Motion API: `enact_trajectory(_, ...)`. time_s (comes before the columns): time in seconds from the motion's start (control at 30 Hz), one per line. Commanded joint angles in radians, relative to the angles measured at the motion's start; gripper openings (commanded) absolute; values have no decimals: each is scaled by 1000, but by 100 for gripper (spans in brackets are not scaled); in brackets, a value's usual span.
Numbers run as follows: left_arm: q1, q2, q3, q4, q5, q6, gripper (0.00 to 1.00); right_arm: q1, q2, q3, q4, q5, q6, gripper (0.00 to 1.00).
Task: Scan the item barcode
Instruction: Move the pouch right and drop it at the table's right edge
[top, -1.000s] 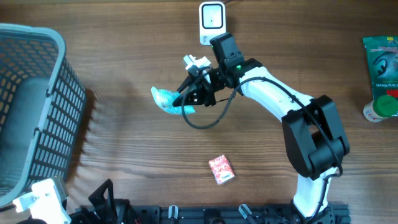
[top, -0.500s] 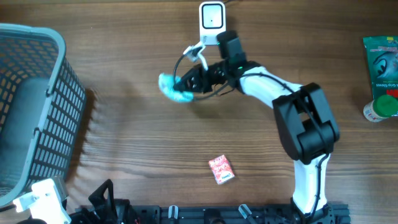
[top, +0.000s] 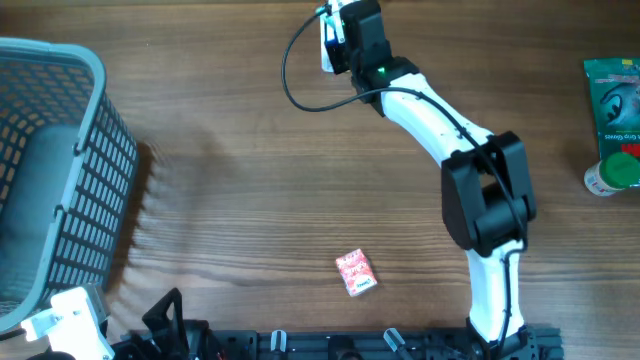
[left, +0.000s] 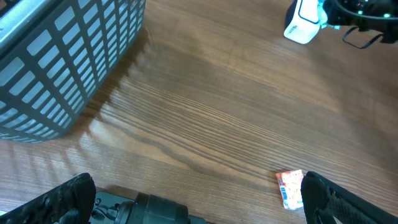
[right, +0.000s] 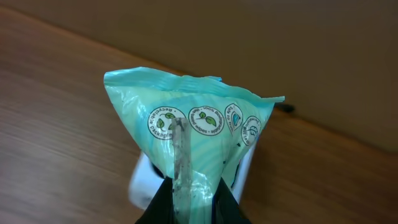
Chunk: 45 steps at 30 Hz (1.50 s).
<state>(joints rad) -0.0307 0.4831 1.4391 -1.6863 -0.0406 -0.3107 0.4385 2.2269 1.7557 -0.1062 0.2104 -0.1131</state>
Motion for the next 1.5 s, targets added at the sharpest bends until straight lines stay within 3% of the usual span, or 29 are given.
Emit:
enact_trajectory(0.0, 2, -6, 0, 3, -10, 16, 100, 0, 131, 175, -99, 87, -67, 4)
enact_trajectory(0.13, 2, -6, 0, 2, -10, 16, 100, 2, 149, 287, -257, 235, -71, 4)
enact_trajectory(0.27, 2, -6, 0, 2, -10, 16, 100, -7, 137, 505, -695, 277, -47, 4)
enact_trajectory(0.33, 2, -6, 0, 2, -10, 16, 100, -27, 109, 575, -947, 237, 55, 4)
enact_trajectory(0.47, 2, -6, 0, 2, -10, 16, 100, -182, 71, 574, -1252, 132, 278, 4)
enact_trajectory(0.6, 2, -6, 0, 2, -10, 16, 100, -499, 73, 476, -1292, 127, 352, 4)
enact_trajectory(0.77, 2, -6, 0, 2, -10, 16, 100, -805, 73, 304, -1187, 102, 273, 5)
enact_trajectory(0.83, 2, -6, 0, 2, -10, 16, 100, -887, 73, 291, -1157, 46, 327, 10)
enact_trajectory(0.9, 2, -6, 0, 2, -10, 16, 100, -948, 67, 318, -1159, -16, 328, 100)
enact_trajectory(1.07, 2, -6, 0, 2, -10, 16, 100, -909, -14, 482, -1254, -379, 264, 100)
enact_trajectory(1.2, 2, -6, 0, 2, -10, 16, 100, -737, -240, 497, -1385, -378, 268, 100)
enact_trajectory(1.27, 2, -6, 0, 2, -10, 16, 100, -651, -395, 496, -1502, -345, 367, 100)
enact_trajectory(1.37, 2, -6, 0, 2, -10, 16, 100, -557, -643, 399, -1502, -371, 458, 100)
enact_trajectory(1.47, 2, -6, 0, 2, -10, 16, 100, -493, -869, 192, -1502, -316, 527, 100)
